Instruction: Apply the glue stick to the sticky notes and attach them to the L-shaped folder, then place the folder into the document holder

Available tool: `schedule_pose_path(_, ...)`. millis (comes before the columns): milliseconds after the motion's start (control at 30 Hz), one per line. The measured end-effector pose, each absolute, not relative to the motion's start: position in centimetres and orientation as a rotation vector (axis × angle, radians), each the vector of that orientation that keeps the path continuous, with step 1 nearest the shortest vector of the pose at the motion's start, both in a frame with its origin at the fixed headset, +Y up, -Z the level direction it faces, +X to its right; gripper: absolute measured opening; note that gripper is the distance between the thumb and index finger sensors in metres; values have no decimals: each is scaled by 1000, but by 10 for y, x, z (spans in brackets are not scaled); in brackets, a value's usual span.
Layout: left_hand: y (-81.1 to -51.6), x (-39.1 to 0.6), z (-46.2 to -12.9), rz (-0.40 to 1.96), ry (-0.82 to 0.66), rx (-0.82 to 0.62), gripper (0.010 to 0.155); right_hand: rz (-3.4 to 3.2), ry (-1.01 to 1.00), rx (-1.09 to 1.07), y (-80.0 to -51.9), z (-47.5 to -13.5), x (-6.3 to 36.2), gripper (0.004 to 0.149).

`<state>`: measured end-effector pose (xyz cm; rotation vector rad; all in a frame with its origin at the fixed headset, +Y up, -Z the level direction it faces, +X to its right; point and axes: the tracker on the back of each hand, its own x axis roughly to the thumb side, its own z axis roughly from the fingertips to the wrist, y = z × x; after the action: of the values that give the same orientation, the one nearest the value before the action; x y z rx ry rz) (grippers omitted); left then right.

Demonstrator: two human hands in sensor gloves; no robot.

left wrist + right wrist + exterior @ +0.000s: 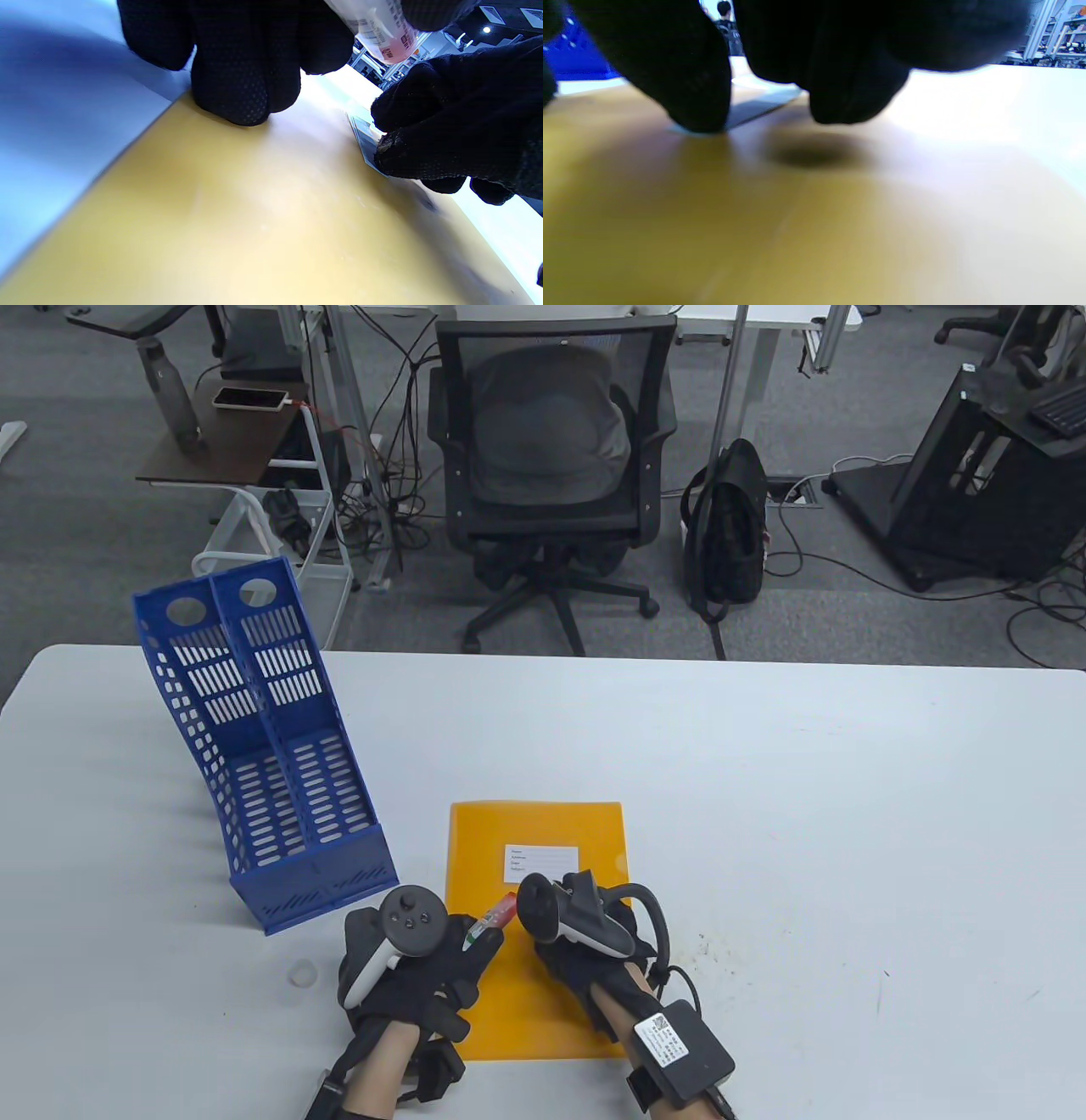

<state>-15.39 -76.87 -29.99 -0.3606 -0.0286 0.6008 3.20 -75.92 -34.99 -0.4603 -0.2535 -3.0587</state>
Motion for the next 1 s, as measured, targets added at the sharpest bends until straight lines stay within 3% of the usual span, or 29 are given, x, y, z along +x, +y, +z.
schedule_pose_path(167,-769,-154,-300,600,-28,-359,62,-3028,-317,-421,-761,-353,28,72)
schedule_pose_path(500,-769,-154,-301,593,-29,-359,62,-2971,-384,-390,-762,-354,29,69)
schedule_pose_path(700,-769,-153,-301,584,-29,-351,62,-2994,-115,-403,-759,-342,34,82)
schedule_pose_path(1000,-765,-145,-294,558,-68,-309,62,-3051,48,-438,-742,-310,52,80)
